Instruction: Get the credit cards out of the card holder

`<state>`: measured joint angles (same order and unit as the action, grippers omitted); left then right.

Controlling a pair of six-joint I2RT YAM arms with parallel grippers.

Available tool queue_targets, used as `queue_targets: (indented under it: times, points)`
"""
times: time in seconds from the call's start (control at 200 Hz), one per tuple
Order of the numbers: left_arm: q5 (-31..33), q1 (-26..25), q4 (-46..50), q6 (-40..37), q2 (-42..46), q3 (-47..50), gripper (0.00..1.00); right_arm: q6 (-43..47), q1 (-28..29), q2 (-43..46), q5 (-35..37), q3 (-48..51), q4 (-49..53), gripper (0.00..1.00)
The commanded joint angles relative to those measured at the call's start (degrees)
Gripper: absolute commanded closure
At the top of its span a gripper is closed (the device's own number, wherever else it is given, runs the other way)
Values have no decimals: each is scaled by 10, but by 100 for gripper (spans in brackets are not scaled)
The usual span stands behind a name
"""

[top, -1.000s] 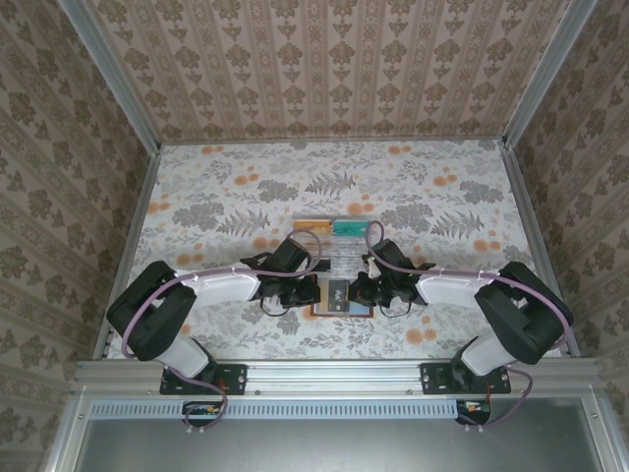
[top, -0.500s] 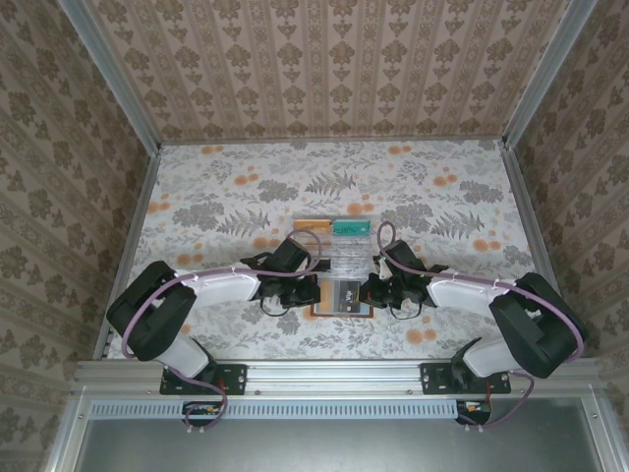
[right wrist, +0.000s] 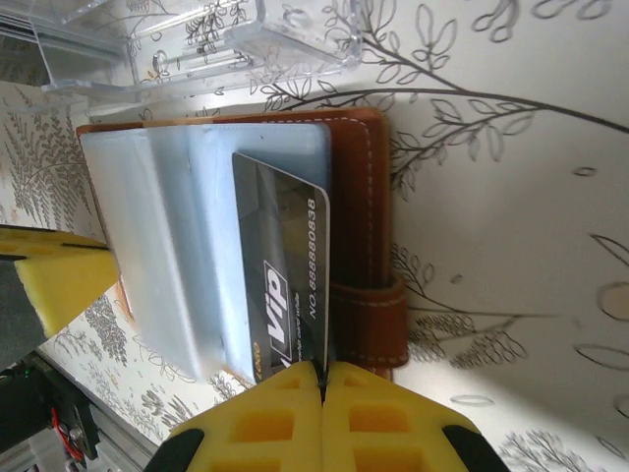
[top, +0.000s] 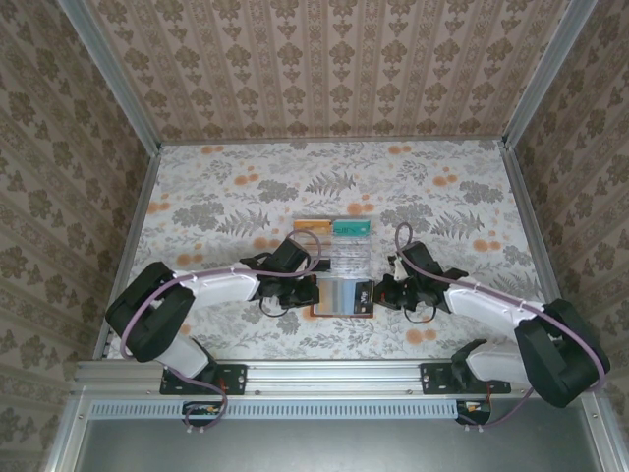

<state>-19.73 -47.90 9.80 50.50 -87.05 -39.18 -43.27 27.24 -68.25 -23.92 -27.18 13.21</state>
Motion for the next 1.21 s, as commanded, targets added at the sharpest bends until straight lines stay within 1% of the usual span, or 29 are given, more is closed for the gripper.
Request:
queue_targets:
  times: [0.0, 0.12, 0.2, 0.235, 0.305, 0.42, 0.45, 0.46, 0.495, 0.525, 0.555, 0.675, 0.88, 1.045, 1.05, 1.12, 1.2]
  points:
    - [18, 8, 51, -14, 28, -11, 100, 36, -3, 30, 27, -33, 87, 100]
    - [23, 21, 67, -19, 69, -25, 100, 70, -3, 47, 40, -87, 143, 100]
    - [32, 34, 81, -18, 106, -29, 92, 95, -1, 46, 45, -127, 172, 100]
    - [36, 42, 86, -18, 122, -29, 87, 108, 1, 41, 49, -145, 192, 100]
    - [50, 60, 103, -15, 164, -25, 64, 136, 7, 26, 64, -188, 221, 100]
    - [74, 93, 124, -4, 244, -2, 44, 193, 31, -19, 94, -266, 267, 100]
    - [79, 103, 129, -1, 264, 7, 33, 212, 41, -35, 105, -289, 279, 100]
    - [80, 106, 131, 0, 274, 10, 30, 218, 44, -40, 109, -296, 284, 100]
    - [87, 116, 137, 4, 302, 20, 15, 243, 58, -60, 124, -324, 300, 100]
    - [91, 123, 141, 7, 326, 29, 6, 264, 69, -78, 139, -349, 312, 100]
    - [93, 132, 147, 9, 349, 37, 1, 286, 81, -95, 151, -372, 324, 100]
    - [91, 162, 177, 8, 421, 58, 0, 379, 119, -171, 184, -458, 358, 100]
    - [76, 204, 230, 4, 491, 71, 0, 544, 168, -261, 221, -555, 373, 100]
    - [72, 214, 266, 0, 526, 72, 0, 672, 210, -314, 259, -595, 377, 100]
    - [72, 222, 267, -1, 526, 72, 0, 676, 210, -315, 260, -596, 377, 100]
    - [72, 237, 281, -6, 537, 69, 0, 710, 224, -334, 286, -607, 377, 100]
    - [71, 245, 295, -11, 546, 66, 0, 743, 230, -347, 298, -610, 374, 100]
